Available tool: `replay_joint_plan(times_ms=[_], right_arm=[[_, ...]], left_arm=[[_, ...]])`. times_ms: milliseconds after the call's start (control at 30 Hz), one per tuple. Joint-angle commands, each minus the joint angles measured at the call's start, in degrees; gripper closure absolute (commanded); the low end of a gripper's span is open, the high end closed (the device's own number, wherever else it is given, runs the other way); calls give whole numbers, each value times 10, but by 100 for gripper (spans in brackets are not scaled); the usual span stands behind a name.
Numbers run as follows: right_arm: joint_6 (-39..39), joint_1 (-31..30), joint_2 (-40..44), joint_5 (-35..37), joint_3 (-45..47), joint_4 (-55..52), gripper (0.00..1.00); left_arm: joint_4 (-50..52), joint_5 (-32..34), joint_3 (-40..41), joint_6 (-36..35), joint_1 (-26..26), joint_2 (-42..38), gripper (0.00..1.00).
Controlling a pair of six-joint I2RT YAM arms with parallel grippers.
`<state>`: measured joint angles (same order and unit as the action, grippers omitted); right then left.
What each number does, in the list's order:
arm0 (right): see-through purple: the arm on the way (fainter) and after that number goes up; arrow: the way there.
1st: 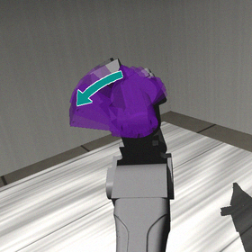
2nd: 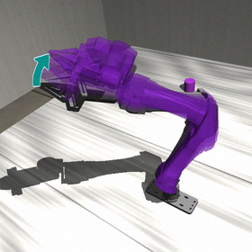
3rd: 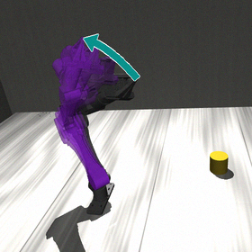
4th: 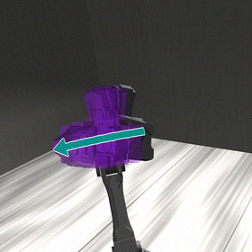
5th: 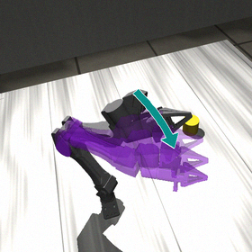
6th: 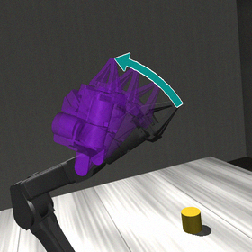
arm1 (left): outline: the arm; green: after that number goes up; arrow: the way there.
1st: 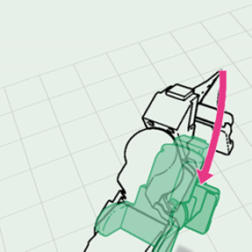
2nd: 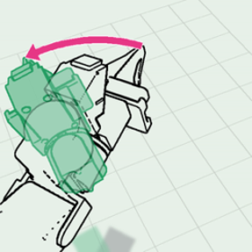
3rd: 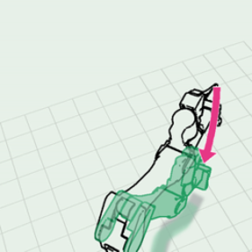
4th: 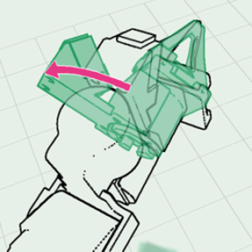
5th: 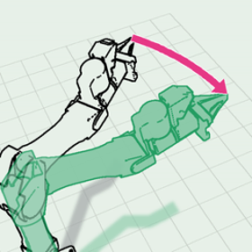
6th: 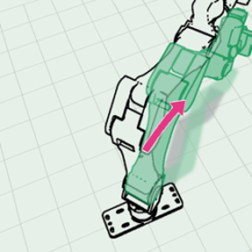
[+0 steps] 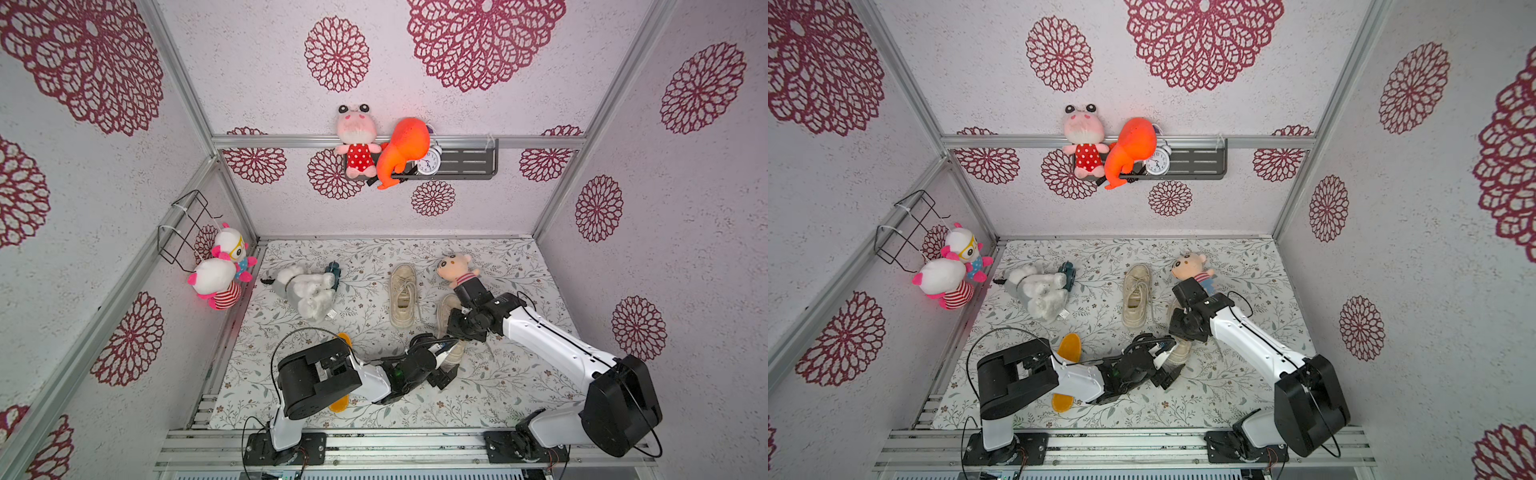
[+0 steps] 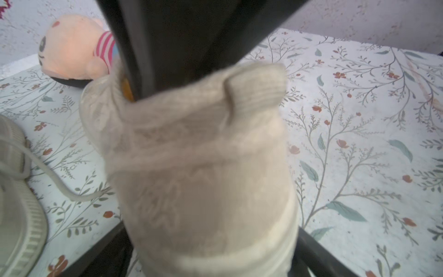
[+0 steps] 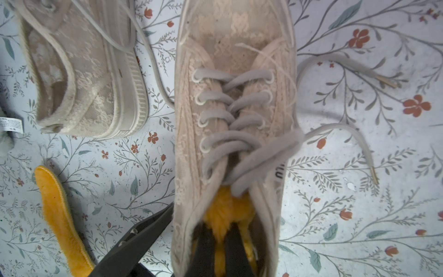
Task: Remove the insole from the shoe
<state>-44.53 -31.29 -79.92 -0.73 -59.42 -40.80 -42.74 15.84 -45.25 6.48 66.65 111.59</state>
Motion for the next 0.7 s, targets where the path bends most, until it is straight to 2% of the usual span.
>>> replay_joint_plan(times_ms=[0,433,667], right_arm=[[-8,3,16,-13,1,-5,100],[-11,5,-1,-30,-2,17,100],[1,20,22,-37,-16,-6,100]], left_arm=[[-84,4,9,-17,-6,4,2],[-77,17,-23,9,-8,33,1],[-65,43,-22,-3,-10,40,36]])
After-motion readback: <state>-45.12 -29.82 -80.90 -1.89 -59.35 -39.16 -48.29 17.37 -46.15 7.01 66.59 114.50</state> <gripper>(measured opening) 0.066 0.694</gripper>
